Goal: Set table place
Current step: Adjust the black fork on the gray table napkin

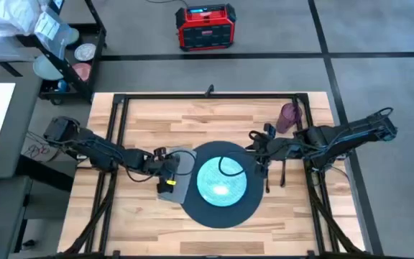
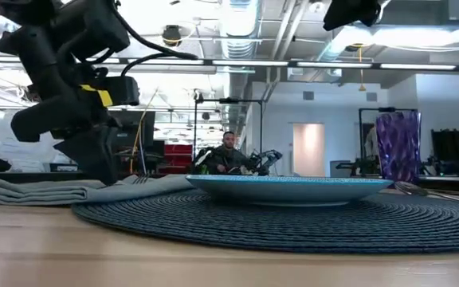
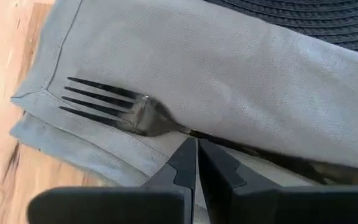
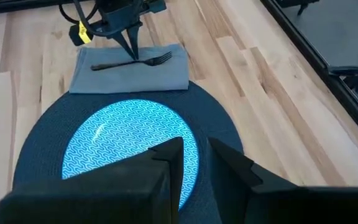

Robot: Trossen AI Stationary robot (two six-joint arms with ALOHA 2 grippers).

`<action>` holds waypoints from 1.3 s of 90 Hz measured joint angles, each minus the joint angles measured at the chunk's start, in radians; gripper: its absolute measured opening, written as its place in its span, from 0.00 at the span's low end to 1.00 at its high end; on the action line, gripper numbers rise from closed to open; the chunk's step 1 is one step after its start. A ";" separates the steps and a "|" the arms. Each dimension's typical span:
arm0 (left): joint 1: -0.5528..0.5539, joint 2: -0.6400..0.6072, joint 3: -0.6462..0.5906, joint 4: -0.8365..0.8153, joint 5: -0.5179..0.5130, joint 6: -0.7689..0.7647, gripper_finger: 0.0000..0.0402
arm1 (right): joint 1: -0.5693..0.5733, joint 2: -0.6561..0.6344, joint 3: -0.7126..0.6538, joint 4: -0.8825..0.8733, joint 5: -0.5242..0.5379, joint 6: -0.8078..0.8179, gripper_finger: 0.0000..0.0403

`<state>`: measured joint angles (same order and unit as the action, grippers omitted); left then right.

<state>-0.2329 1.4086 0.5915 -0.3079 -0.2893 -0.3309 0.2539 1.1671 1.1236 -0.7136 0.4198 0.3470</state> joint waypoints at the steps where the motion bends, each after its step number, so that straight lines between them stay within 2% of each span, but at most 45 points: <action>1: 0.000 0.000 0.000 0.000 0.002 0.000 0.00 | 0.000 0.000 0.000 0.000 0.000 0.000 0.15; 22: 0.008 0.000 0.000 0.029 0.052 0.002 0.00 | 0.000 0.000 0.000 0.002 0.000 0.001 0.15; 35: 0.006 -0.001 0.000 0.116 0.083 0.048 0.00 | 0.000 0.000 0.000 0.003 0.000 0.002 0.15; 48: -0.016 -0.025 0.000 0.112 -0.012 0.041 0.00 | 0.009 -0.001 -0.008 0.014 0.001 0.019 0.15; 62: -0.068 -0.053 0.000 0.075 -0.079 -0.020 0.00 | 0.032 0.000 -0.083 0.072 -0.004 0.046 0.15; 75: -0.127 -0.055 0.000 -0.030 -0.089 -0.165 0.00 | 0.061 0.001 -0.147 0.138 -0.003 0.077 0.15; 101: -0.226 -0.044 -0.001 -0.020 -0.093 -0.320 0.00 | 0.114 0.000 -0.146 0.235 0.000 0.064 0.15; 117: -0.254 0.032 -0.001 -0.048 -0.093 -0.410 0.00 | 0.113 0.000 -0.146 0.224 0.003 0.065 0.15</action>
<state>-0.4870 1.4410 0.5907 -0.3554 -0.3827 -0.7410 0.3667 1.1668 0.9775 -0.4895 0.4228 0.4118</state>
